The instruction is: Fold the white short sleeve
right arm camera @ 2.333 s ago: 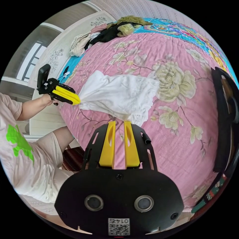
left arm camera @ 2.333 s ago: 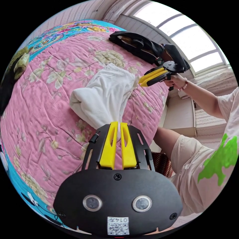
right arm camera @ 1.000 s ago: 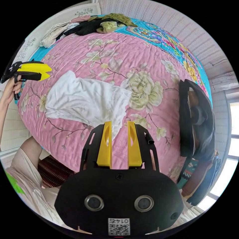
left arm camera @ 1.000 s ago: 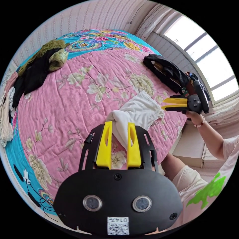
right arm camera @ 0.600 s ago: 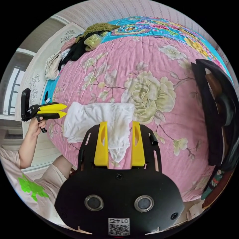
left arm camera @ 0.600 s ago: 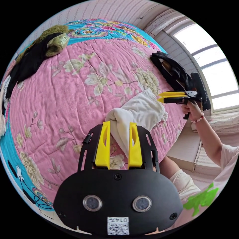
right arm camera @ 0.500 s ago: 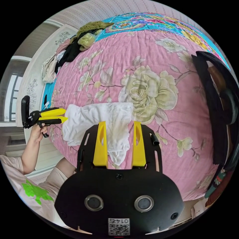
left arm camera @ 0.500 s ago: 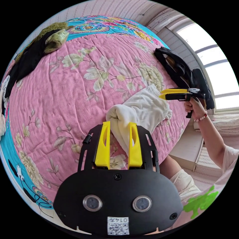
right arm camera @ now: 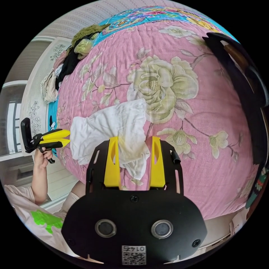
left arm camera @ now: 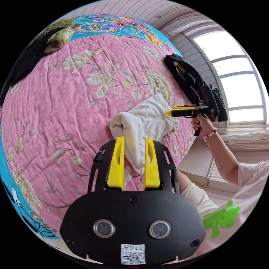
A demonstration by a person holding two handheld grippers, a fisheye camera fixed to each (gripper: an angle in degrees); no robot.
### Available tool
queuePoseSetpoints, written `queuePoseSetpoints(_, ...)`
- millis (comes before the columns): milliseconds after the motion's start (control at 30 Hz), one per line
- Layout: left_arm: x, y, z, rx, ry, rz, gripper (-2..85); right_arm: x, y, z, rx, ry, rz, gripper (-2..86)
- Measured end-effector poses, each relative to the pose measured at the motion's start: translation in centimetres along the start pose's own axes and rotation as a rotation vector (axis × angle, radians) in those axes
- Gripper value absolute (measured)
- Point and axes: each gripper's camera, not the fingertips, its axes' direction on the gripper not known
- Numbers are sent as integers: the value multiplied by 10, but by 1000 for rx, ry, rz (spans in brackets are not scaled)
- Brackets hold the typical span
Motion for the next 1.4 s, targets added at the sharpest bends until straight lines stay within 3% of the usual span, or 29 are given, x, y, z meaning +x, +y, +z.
queuePoseSetpoints(267, -8, -15, 7, -2, 34, -93, 118, 1, 2, -8, -32, 4, -51, 167)
queuePoseSetpoints(367, -6, -28, 26, -60, -18, -119, 128, 1, 4, -14, -35, 32, -60, 162)
queuePoseSetpoints(700, 22, -51, 15, 25, -133, -148, 141, 17, 15, -39, -48, 45, -35, 151)
queuePoseSetpoints(833, 36, -73, 29, -25, -79, -154, 154, 14, 21, -48, -62, 71, -56, 151)
queuePoseSetpoints(1067, 59, -103, 32, -3, 3, -147, 70, 25, 41, -71, -54, 73, -67, 86)
queuePoseSetpoints(1100, 61, -105, 33, -6, 1, -148, 65, 26, 44, -75, -60, 2, -91, 52)
queuePoseSetpoints(1400, 115, -165, 6, -5, -4, -48, 50, 56, 94, -153, 86, -204, -6, 24)
